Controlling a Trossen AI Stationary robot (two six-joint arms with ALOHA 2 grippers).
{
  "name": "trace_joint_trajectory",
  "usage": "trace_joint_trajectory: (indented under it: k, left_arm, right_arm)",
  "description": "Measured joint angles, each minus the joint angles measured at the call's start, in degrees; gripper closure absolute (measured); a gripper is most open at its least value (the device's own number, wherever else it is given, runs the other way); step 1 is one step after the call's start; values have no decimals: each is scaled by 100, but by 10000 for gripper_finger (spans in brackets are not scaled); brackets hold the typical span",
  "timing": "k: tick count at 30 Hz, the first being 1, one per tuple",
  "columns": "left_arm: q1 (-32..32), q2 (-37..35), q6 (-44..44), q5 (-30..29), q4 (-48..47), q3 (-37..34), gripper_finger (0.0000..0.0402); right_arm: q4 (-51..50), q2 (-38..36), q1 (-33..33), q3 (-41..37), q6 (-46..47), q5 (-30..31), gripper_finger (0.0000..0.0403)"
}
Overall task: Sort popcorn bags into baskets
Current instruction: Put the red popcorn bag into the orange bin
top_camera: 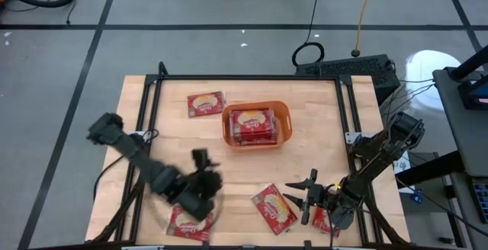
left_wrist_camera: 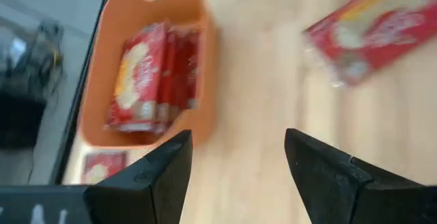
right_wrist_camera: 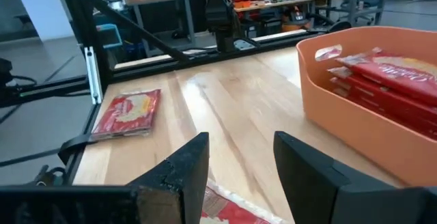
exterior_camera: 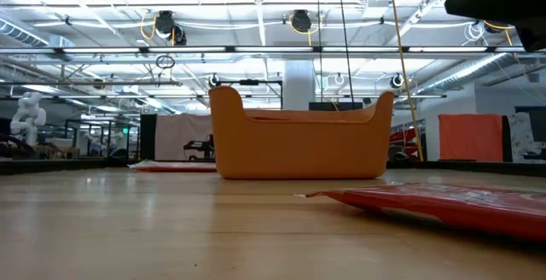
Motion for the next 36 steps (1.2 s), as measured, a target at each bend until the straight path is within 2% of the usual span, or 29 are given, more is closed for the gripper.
trace_joint_trajectory:
  k: [5, 12, 16, 20, 23, 26, 29, 32, 36]
  left_arm:
    - [-992, -444, -402, -867, 1021, -1155, 163]
    - [-1576, -557, -682, -1085, 1680, -1989, 163]
    - [-1658, -557, -813, -1229, 2362, -2375, 163]
    - [-1661, -557, -754, -1254, 3396, -2823, 163]
    - [-1639, -555, -358, -1252, 4077, -3159, 163]
    - [-1575, -555, 131, -1253, 4494, -3342, 163]
    - [-1488, -553, 323, -1253, 4719, -3407, 163]
    - [-1426, -553, 300, -1248, 4840, -3429, 163]
    - [-1412, -553, 320, -1201, 5046, -3429, 163]
  right_arm:
    - [583, 265, -44, 24, -73, -52, 243]
    - [219, 587, -109, 1035, -584, -805, 243]
    - [-1233, 765, -131, 2000, -336, -1243, 243]
    - [-3046, 1094, -142, 2984, 540, -1790, 243]
    - [-3906, 1456, -143, 3519, 1107, -2240, 243]
    - [-4286, 1858, -144, 3793, 1464, -2883, 243]
    - [-4272, 2224, -106, 3944, 1438, -3384, 243]
    - [-4247, 2578, -20, 4067, 1050, -3443, 243]
    - [-4314, 2822, 99, 4195, 1007, -3437, 243]
